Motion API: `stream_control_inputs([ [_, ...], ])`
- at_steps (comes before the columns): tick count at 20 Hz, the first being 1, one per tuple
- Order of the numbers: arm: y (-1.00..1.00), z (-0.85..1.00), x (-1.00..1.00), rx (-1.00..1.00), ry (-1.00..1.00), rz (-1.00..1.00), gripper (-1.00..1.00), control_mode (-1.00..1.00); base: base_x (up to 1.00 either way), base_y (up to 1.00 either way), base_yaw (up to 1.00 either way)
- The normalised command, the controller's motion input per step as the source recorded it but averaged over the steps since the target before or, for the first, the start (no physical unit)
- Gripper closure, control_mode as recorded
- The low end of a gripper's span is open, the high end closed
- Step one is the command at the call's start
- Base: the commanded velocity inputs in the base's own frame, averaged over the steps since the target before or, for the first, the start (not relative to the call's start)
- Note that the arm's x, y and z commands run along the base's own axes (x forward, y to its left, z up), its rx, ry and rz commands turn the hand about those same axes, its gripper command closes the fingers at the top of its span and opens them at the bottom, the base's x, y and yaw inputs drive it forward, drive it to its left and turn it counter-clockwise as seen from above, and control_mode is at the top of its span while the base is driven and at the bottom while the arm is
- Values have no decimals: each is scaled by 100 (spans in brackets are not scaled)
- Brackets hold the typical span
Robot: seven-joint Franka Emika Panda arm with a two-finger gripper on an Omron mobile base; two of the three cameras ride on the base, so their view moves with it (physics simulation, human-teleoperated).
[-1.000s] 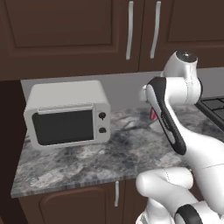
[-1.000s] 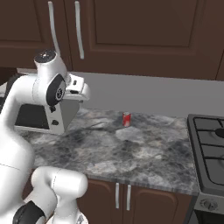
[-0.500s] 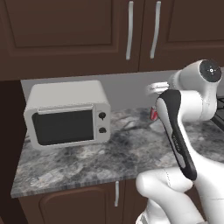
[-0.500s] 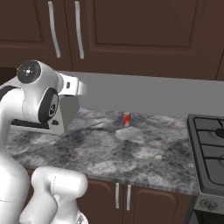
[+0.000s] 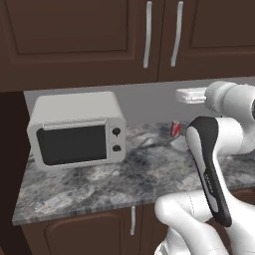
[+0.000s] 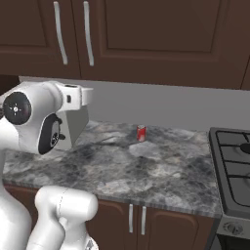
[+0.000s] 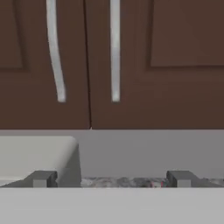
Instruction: Pick the dish brush and sponge from the cabinet and place them on the counter.
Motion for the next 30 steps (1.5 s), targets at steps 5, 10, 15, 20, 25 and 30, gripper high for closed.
stream_control_inputs([
  [5,-9,47,-27,2,-36,0,-100,-100,0,0,0],
  [10,-5,42,-15,1,-32,0,-100,-100,0,0,0],
  [15,0,26,0,0,-20,0,-100,-100,0,0,0],
  [20,0,2,0,0,-6,1,-100,-100,0,0,0],
  [25,0,0,28,0,1,0,-100,-100,0,0,0],
  [30,1,0,47,1,2,0,-100,-100,0,0,0],
])
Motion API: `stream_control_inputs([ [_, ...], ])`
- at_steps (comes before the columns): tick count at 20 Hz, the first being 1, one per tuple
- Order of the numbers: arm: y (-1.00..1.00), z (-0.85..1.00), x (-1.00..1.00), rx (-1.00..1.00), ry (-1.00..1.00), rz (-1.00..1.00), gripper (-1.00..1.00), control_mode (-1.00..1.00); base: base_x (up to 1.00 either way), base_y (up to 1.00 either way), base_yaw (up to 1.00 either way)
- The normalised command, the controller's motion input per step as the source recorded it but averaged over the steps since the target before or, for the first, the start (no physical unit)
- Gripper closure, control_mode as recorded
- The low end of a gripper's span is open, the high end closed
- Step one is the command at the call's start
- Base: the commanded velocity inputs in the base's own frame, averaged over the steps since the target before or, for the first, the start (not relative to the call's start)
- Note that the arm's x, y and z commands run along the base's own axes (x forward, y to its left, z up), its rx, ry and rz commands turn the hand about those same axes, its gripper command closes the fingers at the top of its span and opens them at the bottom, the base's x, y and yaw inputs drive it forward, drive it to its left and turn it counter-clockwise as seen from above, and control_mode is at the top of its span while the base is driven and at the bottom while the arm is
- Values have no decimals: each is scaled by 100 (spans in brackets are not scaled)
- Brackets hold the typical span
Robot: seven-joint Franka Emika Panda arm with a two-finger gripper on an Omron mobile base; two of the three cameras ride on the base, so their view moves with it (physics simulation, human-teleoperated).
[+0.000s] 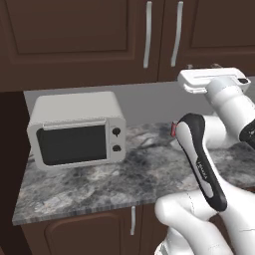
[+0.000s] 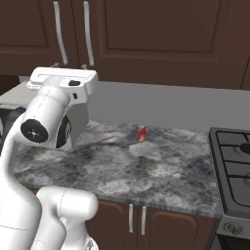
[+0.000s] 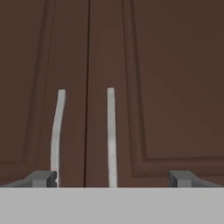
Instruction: Pick the dish brush and sponge from the cabinet and place them on the counter.
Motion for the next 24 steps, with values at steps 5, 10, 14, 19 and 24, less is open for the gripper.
stream_control_inputs([
  [5,1,0,54,0,1,0,-100,-100,0,0,0],
  [10,4,0,60,0,1,0,-100,-100,0,0,0],
  [14,2,0,66,0,2,0,-100,-100,0,0,0],
  [19,2,0,72,0,5,0,-100,-100,0,0,0],
  [24,0,0,70,0,5,0,-100,-100,0,0,0],
])
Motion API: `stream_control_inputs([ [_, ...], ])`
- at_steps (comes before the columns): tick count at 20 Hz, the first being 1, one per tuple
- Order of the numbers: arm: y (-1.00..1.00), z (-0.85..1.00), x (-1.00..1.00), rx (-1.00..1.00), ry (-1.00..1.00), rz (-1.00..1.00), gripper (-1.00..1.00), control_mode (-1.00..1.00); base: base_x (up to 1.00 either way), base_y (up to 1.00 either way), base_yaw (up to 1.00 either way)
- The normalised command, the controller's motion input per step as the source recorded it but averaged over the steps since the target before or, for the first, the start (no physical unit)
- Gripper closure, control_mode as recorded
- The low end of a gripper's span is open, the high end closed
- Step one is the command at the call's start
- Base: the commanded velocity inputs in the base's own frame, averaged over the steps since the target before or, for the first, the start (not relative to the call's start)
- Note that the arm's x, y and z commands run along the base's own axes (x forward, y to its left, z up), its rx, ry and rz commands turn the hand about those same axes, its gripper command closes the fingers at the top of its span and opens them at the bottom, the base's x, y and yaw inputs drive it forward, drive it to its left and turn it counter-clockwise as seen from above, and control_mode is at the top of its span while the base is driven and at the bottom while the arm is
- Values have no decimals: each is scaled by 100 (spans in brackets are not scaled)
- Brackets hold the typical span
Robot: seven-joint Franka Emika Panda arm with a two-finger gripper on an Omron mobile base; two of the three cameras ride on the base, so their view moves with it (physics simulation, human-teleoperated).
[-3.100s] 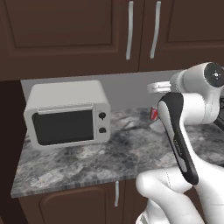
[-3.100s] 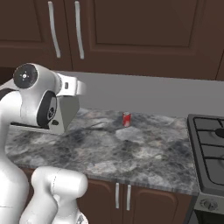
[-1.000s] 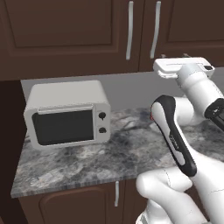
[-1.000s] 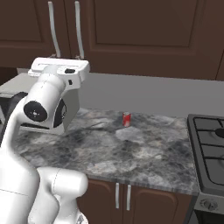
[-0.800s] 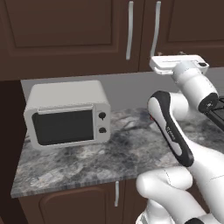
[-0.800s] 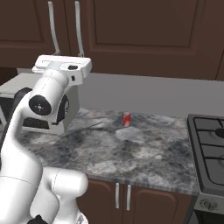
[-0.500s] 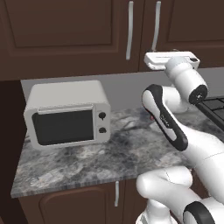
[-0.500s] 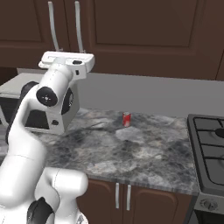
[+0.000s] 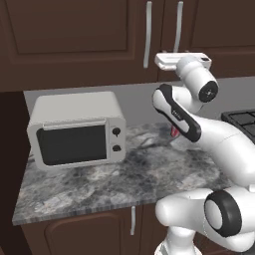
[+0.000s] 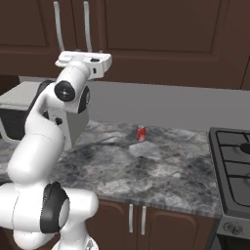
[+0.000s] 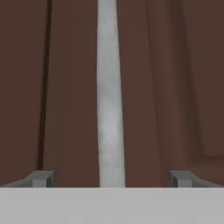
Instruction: Pick the dish brush and sponge from the cabinet and place them on the counter.
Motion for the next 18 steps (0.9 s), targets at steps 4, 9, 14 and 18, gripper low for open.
stream_control_inputs([
  [4,0,0,65,0,5,0,-100,-100,0,0,0],
  [9,4,0,64,0,5,0,100,-100,0,0,0],
  [14,4,0,32,0,1,0,100,-100,0,0,0],
  [18,0,0,1,0,0,0,100,-100,0,0,0],
])
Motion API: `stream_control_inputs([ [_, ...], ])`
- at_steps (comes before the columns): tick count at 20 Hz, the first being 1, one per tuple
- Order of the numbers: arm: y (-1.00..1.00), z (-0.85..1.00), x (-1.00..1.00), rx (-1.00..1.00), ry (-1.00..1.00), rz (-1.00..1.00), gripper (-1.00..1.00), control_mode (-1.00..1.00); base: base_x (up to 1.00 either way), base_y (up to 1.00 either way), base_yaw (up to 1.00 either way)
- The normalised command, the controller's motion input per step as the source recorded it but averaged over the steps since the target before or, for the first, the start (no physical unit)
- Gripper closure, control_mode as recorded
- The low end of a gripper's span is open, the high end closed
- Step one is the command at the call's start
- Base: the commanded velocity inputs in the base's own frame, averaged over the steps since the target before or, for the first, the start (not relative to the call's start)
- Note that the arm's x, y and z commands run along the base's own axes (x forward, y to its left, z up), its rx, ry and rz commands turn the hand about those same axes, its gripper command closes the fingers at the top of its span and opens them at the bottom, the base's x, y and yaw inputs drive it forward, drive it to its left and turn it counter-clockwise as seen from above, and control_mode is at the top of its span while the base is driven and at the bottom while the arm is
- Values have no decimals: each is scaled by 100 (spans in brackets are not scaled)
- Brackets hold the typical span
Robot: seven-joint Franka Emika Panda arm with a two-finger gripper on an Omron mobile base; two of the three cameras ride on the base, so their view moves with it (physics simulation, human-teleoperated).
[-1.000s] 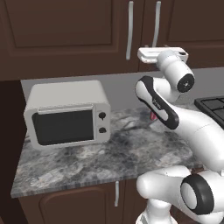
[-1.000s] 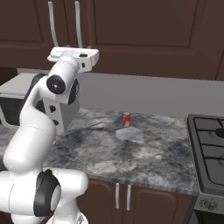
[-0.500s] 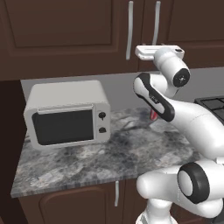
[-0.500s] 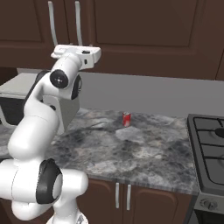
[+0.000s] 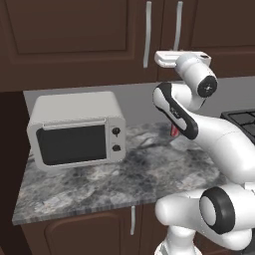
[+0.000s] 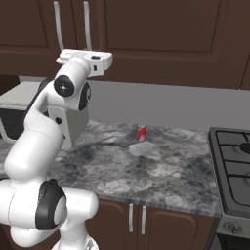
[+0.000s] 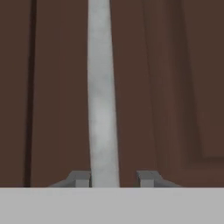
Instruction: Pick the dish brush and sponge from the cabinet and place them on the counter.
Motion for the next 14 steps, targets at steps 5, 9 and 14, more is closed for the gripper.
stream_control_inputs([
  [5,0,0,0,0,0,0,100,-100,0,0,0],
  [9,0,0,0,0,0,0,100,-100,0,0,0],
  [14,-10,10,-4,1,2,0,100,-100,0,0,0],
])
